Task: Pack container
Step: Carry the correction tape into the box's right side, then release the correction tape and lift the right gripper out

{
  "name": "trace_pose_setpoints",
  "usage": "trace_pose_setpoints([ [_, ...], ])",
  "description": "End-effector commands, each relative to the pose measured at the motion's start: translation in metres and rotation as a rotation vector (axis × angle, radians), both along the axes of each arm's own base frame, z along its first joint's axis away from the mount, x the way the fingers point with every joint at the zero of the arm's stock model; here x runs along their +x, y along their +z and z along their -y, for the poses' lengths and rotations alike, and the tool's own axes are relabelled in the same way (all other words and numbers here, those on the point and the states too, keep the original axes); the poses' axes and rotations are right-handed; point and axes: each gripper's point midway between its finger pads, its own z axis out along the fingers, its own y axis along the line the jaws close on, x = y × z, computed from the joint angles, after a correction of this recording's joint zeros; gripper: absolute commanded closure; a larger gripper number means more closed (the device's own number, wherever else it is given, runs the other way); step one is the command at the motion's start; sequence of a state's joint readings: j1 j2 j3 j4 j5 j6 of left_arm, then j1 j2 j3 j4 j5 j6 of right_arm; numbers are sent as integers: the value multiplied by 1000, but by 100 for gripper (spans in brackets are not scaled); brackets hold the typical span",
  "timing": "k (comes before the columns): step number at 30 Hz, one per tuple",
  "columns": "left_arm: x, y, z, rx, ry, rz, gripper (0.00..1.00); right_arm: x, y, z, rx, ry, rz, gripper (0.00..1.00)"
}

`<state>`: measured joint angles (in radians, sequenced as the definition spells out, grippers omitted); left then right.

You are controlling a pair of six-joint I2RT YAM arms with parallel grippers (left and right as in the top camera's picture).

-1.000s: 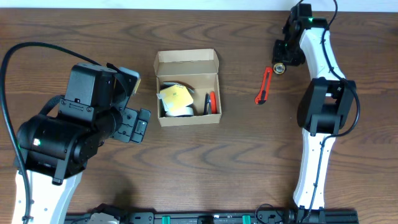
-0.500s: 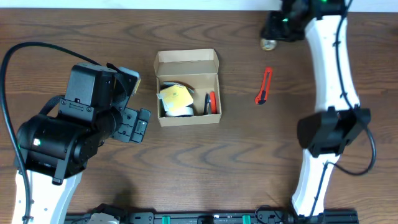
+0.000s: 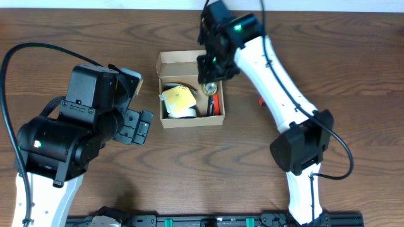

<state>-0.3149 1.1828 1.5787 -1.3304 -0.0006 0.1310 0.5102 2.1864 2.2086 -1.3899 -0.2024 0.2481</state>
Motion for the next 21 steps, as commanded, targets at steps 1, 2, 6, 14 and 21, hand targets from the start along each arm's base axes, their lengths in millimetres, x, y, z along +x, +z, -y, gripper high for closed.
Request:
trace_pose_setpoints([
  [1,1,0,-1,4,8,-1,5,-9,-26,1,-60,-47,-52,70],
  [2,1,0,-1,4,8,-1,5,-11,-32,1,-77,-51,-56,70],
  [6,1,0,-1,4,8,-1,5,-16,-47,5,-142,-70,-58,70],
  [14,1,0,-1,4,8,-1,5,-15,-50,1,-147,-71,-41,36],
  [21,1,0,-1,4,8,-1,5,-3,-8,15,-98,-115,21,28],
])
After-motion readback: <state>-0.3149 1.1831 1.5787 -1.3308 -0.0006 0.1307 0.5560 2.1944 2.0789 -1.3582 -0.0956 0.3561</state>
